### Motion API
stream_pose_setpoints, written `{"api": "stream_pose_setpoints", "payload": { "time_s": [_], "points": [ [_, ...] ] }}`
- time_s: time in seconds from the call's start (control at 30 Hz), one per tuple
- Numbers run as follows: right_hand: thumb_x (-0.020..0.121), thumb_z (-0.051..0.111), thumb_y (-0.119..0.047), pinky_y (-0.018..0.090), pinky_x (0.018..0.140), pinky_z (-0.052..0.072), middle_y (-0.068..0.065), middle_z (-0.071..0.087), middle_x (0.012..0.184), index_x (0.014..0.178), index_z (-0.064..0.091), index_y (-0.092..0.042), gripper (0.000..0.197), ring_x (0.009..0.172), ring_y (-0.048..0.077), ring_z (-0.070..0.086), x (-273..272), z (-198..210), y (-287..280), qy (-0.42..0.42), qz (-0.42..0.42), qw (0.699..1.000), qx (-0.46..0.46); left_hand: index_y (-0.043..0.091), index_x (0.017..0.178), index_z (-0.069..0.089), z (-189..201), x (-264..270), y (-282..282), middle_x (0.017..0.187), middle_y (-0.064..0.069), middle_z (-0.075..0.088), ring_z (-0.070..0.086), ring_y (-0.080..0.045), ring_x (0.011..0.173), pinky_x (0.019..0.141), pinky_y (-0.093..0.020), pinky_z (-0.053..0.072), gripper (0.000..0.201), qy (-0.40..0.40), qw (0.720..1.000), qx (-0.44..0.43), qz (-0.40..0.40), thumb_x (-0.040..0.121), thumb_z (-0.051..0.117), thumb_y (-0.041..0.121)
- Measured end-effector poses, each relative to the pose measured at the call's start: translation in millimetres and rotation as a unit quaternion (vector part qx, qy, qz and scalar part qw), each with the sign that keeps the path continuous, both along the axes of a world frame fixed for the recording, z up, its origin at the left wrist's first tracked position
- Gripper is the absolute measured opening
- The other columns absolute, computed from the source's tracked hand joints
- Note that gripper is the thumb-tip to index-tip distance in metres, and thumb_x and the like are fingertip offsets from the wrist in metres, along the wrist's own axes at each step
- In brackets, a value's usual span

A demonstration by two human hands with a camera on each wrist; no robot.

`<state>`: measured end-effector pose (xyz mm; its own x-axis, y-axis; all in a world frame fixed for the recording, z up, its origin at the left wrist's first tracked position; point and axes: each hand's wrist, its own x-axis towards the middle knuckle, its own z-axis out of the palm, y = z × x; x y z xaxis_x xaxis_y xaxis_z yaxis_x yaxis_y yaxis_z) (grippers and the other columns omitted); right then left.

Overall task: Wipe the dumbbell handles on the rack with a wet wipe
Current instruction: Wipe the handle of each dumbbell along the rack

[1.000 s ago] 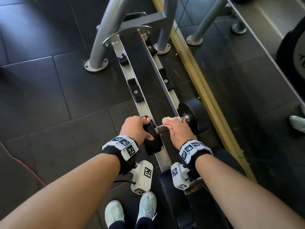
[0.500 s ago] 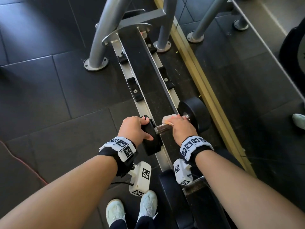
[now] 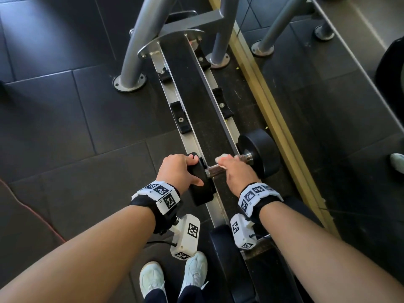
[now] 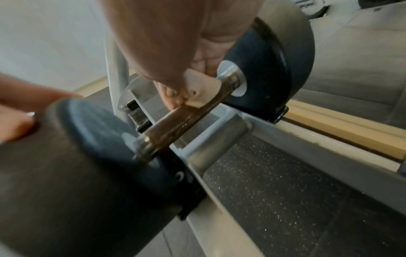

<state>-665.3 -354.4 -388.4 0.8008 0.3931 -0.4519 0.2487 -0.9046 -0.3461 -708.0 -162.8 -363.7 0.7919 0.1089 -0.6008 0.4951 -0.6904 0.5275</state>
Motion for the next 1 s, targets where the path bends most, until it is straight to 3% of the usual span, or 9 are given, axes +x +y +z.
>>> {"api": "stream_pose_setpoints", "payload": {
  "time_s": [0.13, 0.27, 0.37, 0.47, 0.57, 0.63, 0.83, 0.93, 1.0],
  "points": [
    [0.098, 0.041, -0.008, 0.044, 0.103, 0.043, 0.006, 0.062, 0.124, 0.126, 0.059, -0.027, 0.037, 0.122, 0.026, 0.054, -9.7, -5.6, 9.4, 0.060, 0.015, 0.997, 0.049, 0.029, 0.135, 0.058, -2.1, -1.2, 0.0, 0.137, 0.011, 0.057, 0.047, -0.016, 0.129, 0.111, -0.034, 0.037, 0.078, -0.006, 1.000, -0.005, 0.007, 0.064, 0.090, 0.031],
    [0.103, 0.039, -0.028, 0.019, 0.079, 0.047, -0.008, 0.064, 0.100, 0.126, 0.060, -0.037, 0.032, 0.099, 0.013, 0.064, 15.4, 6.2, -4.8, 0.097, -0.085, 0.985, 0.117, 0.030, 0.135, 0.058, -3.7, -2.0, 1.4, 0.138, 0.010, 0.057, 0.047, -0.016, 0.129, 0.111, -0.035, 0.038, 0.077, -0.012, 1.000, -0.012, 0.008, 0.065, 0.090, 0.031],
    [0.101, 0.047, -0.013, 0.020, 0.104, 0.039, 0.000, 0.056, 0.139, 0.133, 0.060, -0.027, 0.037, 0.128, 0.016, 0.052, 42.8, 10.6, -12.7, -0.035, -0.072, 0.985, 0.150, 0.031, 0.135, 0.057, -5.2, -2.1, 2.1, 0.138, 0.011, 0.057, 0.045, -0.016, 0.130, 0.111, -0.037, 0.038, 0.077, -0.011, 1.000, -0.020, 0.011, 0.065, 0.089, 0.031],
    [0.096, 0.054, 0.000, 0.031, 0.112, 0.034, 0.004, 0.039, 0.154, 0.134, 0.061, -0.022, 0.044, 0.139, 0.022, 0.040, 54.7, 5.5, -13.1, -0.087, -0.011, 0.991, 0.100, 0.031, 0.135, 0.058, -5.9, -2.1, 2.0, 0.139, 0.012, 0.056, 0.044, -0.017, 0.132, 0.112, -0.034, 0.036, 0.077, -0.016, 1.000, -0.019, 0.009, 0.065, 0.089, 0.033],
    [0.089, 0.061, 0.005, 0.038, 0.112, 0.039, 0.008, 0.037, 0.151, 0.139, 0.054, -0.020, 0.057, 0.138, 0.028, 0.039, 55.1, -1.9, -12.3, -0.081, 0.061, 0.995, 0.004, 0.031, 0.135, 0.057, -6.9, -2.0, 1.4, 0.140, 0.012, 0.055, 0.043, -0.016, 0.132, 0.112, -0.034, 0.035, 0.077, -0.018, 1.000, -0.019, 0.011, 0.065, 0.089, 0.033],
    [0.086, 0.067, -0.002, 0.039, 0.116, 0.030, 0.008, 0.043, 0.148, 0.143, 0.048, -0.020, 0.063, 0.142, 0.028, 0.034, 54.7, -5.2, -11.1, -0.075, 0.145, 0.982, -0.090, 0.031, 0.135, 0.057, -7.4, -2.5, 1.6, 0.139, 0.013, 0.055, 0.043, -0.015, 0.133, 0.112, -0.034, 0.035, 0.076, -0.018, 0.999, -0.026, 0.020, 0.066, 0.089, 0.031],
    [0.089, 0.066, -0.020, 0.037, 0.123, 0.003, -0.002, 0.073, 0.101, 0.134, 0.049, -0.019, 0.048, 0.101, 0.019, 0.067, 44.7, -7.8, -10.9, -0.113, 0.209, 0.953, -0.189, 0.032, 0.137, 0.055, -6.6, -3.6, 0.9, 0.143, 0.010, 0.053, 0.040, -0.021, 0.135, 0.120, -0.041, 0.021, 0.076, -0.022, 1.000, -0.020, 0.006, 0.068, 0.087, 0.033],
    [0.089, 0.064, -0.019, 0.040, 0.120, 0.021, 0.000, 0.072, 0.098, 0.124, 0.053, -0.021, 0.037, 0.105, 0.022, 0.065, 43.0, -6.3, -8.9, -0.085, 0.176, 0.966, -0.171, 0.033, 0.137, 0.054, -6.1, -3.7, 1.4, 0.143, 0.010, 0.052, 0.039, -0.021, 0.135, 0.121, -0.045, 0.011, 0.075, -0.020, 1.000, -0.011, -0.005, 0.069, 0.086, 0.036],
    [0.091, 0.062, -0.020, 0.043, 0.101, 0.045, 0.005, 0.067, 0.100, 0.120, 0.054, -0.025, 0.029, 0.106, 0.026, 0.061, 39.2, -3.8, -8.5, -0.052, 0.128, 0.980, -0.145, 0.033, 0.137, 0.054, -5.4, -3.5, 1.2, 0.144, 0.010, 0.051, 0.038, -0.022, 0.136, 0.122, -0.046, 0.007, 0.075, -0.017, 1.000, -0.012, -0.010, 0.070, 0.085, 0.037]
  ]
}}
